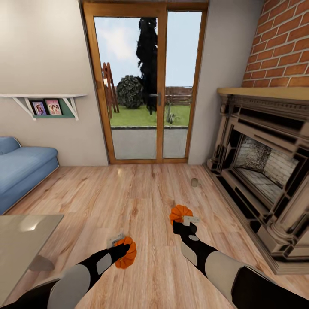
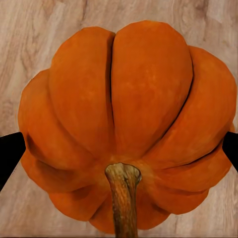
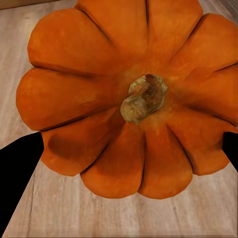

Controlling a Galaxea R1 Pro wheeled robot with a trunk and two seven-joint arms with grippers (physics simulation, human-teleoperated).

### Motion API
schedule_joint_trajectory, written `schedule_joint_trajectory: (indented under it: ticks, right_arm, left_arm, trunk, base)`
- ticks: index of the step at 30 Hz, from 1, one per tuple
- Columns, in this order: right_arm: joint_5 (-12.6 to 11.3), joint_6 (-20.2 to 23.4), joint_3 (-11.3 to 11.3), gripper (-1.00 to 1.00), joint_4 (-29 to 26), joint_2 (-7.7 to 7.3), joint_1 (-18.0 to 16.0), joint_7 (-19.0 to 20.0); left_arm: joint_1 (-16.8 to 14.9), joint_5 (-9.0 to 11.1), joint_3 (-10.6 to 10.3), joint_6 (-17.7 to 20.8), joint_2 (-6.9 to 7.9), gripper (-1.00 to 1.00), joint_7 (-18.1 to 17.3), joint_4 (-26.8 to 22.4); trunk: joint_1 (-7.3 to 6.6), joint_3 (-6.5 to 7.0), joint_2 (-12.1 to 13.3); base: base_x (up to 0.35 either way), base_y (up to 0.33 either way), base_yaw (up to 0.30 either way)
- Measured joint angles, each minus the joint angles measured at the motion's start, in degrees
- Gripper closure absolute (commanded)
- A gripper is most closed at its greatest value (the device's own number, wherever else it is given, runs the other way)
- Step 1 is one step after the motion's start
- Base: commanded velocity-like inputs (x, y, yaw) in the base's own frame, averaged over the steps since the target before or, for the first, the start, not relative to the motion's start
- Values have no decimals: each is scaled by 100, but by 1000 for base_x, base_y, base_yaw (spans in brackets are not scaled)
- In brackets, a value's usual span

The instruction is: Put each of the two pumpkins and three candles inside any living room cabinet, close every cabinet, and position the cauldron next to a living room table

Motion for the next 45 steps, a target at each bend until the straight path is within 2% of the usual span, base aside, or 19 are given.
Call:
schedule_joint_trajectory:
  ticks: [7,21,35,45]
  right_arm:
    - [14,-1,0,100,5,-2,17,-1]
    - [15,-6,10,100,2,8,140,9]
    - [4,-12,2,100,5,8,143,17]
    - [-12,-11,-2,100,5,6,150,17]
  left_arm:
    - [150,1,17,-149,153,100,-12,-13]
    - [162,-1,19,-158,153,100,-12,-14]
    - [165,-5,16,-158,146,100,-12,-13]
    - [182,3,13,-158,146,100,-10,-11]
  trunk:
    - [-154,127,281]
    - [-460,379,842]
    - [-767,630,1405]
    - [-766,630,1406]
  base:
    - [0,0,0]
    - [-39,-21,0]
    - [-195,-197,0]
    - [-299,-121,0]
